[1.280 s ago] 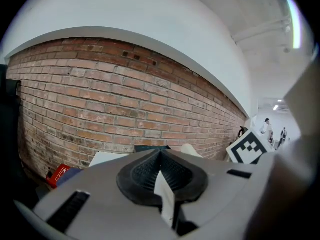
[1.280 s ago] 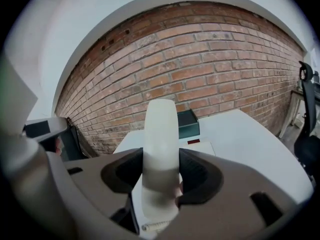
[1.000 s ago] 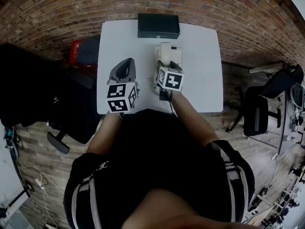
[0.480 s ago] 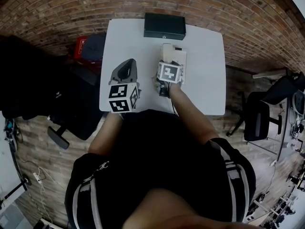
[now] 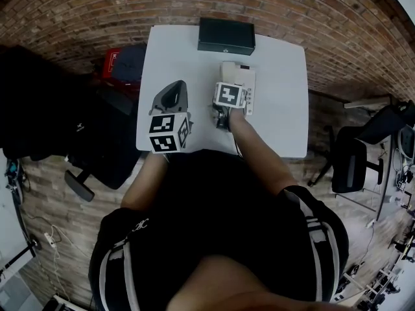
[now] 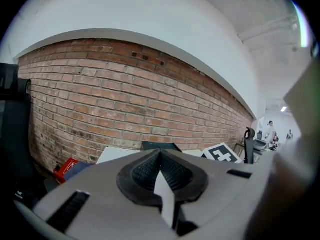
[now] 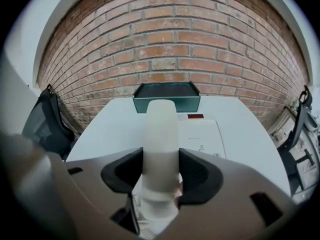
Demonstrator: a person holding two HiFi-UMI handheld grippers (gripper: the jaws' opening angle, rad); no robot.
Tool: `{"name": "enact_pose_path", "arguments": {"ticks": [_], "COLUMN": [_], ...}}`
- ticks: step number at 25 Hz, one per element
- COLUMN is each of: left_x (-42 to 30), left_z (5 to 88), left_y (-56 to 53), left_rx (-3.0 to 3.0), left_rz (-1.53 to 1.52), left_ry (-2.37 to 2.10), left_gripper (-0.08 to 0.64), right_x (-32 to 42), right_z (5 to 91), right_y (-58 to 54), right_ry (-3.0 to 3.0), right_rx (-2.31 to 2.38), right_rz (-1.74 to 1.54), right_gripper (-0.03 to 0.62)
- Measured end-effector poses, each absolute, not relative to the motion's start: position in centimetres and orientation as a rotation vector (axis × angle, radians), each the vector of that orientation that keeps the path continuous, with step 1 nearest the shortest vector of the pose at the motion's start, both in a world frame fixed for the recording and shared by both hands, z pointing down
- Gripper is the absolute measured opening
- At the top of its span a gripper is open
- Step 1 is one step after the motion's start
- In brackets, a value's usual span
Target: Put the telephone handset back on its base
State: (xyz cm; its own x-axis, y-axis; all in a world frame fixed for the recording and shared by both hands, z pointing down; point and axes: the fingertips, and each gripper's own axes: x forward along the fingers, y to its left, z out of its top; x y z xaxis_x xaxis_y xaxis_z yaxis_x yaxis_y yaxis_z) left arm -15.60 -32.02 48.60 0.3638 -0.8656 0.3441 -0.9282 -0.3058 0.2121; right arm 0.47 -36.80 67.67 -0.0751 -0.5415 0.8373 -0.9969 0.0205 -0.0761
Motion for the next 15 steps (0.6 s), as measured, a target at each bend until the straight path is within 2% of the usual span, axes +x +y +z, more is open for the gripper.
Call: {"name": "enact_pose_path", "arguments": {"ticks": [15], "left_x": [-16.1], "left_z": [49.0], "left_y": [-32.5], "left_rx": [2.258], "left_rz": [0.245], "left_ry": [-1.562], "left_gripper": [0.002], "right_x": [0.2], "right_z": [69.3], "right_y": [-36.7], "right_ry": [-1.628], "right_rx": [1.554], "right_rz": [0.987], "right_gripper": [0.199]}}
